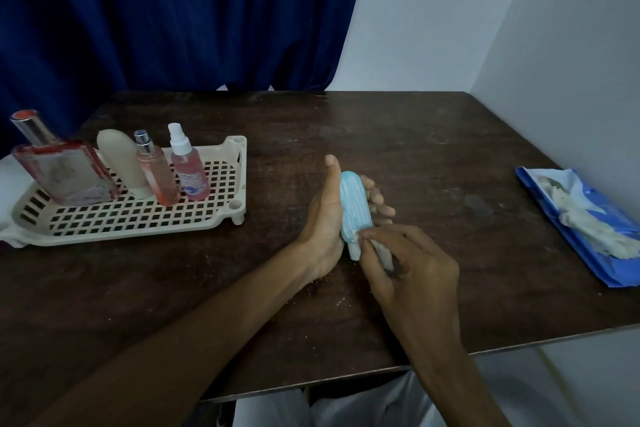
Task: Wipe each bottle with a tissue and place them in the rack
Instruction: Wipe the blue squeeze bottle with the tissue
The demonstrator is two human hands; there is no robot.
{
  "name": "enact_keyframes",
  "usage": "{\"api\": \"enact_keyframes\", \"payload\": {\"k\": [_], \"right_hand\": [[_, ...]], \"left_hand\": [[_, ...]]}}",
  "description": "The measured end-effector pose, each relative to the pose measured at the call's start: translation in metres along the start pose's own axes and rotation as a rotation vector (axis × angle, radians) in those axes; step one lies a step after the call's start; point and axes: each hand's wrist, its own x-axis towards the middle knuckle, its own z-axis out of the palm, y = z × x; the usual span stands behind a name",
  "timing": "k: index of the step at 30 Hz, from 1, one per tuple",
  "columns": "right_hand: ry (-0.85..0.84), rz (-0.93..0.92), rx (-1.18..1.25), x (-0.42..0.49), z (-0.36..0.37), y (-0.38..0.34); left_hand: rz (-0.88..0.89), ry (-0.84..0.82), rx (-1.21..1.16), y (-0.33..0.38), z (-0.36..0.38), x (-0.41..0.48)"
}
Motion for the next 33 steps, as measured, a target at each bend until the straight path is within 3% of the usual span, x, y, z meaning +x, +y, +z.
{"api": "enact_keyframes", "payload": {"k": [27, 33], "right_hand": [[0.011, 0.023, -0.049, 0.008, 0.003, -0.003], [-0.013, -0.012, -0.03, 0.005, 0.007, -0.009]], "left_hand": [[-0.035, 0.024, 0.086, -0.001, 0.0, -0.004], [-0.039, 0.029, 0.016, 0.0, 0.001, -0.001]]}}
